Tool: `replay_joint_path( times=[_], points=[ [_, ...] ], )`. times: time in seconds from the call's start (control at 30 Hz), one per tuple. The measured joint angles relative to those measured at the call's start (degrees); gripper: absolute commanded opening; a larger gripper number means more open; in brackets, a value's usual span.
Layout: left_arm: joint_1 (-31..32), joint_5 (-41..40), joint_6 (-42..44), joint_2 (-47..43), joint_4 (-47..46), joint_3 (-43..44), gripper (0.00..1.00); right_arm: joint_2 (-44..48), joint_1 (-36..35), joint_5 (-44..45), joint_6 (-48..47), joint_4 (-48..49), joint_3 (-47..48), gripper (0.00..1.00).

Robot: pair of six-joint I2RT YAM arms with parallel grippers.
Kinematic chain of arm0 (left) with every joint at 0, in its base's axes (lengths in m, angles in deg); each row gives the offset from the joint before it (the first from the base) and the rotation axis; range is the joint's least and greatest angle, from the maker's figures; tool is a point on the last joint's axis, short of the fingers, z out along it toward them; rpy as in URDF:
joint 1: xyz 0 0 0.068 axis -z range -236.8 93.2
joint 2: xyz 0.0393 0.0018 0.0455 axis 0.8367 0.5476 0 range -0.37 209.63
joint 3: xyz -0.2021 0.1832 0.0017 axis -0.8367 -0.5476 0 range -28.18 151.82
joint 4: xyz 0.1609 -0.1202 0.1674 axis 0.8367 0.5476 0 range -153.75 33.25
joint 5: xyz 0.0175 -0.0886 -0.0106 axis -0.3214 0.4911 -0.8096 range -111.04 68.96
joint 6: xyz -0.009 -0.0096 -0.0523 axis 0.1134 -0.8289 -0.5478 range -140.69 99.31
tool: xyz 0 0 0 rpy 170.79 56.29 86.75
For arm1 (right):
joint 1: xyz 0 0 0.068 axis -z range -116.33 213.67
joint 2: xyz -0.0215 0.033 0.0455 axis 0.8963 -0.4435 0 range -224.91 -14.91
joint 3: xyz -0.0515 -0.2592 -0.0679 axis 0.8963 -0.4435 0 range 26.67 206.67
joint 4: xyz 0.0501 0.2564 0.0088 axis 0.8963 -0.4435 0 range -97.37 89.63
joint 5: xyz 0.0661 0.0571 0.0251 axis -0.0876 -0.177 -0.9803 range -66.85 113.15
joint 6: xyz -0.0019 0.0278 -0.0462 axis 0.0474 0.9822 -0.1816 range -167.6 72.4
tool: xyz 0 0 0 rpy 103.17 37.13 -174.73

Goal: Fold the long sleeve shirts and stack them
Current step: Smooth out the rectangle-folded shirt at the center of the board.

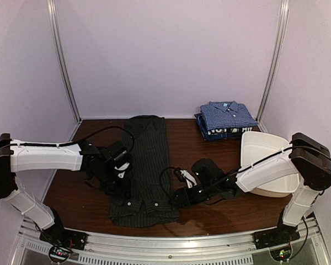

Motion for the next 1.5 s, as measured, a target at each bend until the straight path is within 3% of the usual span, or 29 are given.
replay_joint_path(
  times=[0.3,0.43,0.7,0.87,0.93,1.33,1.5],
  points=[
    [-11.89,3.56,-1.4,-10.54,-2.23,-14.16,0.41,-0.7,-0.98,-1.49,4.7,5.46,-4.2,0.46],
    [-12.37,5.7,-1.38,-11.8,-4.35,-16.44,0.41,-0.57,-1.68,-1.49,6.86,7.63,-5.9,0.35],
    [-12.46,8.11,-1.4,-12.24,-5.86,-18.62,0.41,1.49,-3.89,-1.46,9.46,8.52,-9.35,0.25],
    [-12.46,8.74,-1.38,-12.33,-6.86,-18.62,0.41,1.77,-5.03,-1.36,10.32,7.61,-9.68,0.08],
    [-12.46,8.94,-1.36,-12.33,-7.19,-18.62,0.41,1.77,-5.38,-1.25,10.82,7.17,-9.64,0.06],
    [-12.5,9.99,-0.35,-12.26,-7.23,-18.6,0.4,1.77,-9.46,-1.09,12.46,6.16,-8.83,0.07],
    [-12.5,9.84,0.04,-12.26,-7.13,-18.6,0.42,1.79,-9.75,-0.85,12.87,5.62,-8.83,0.28]
  ],
)
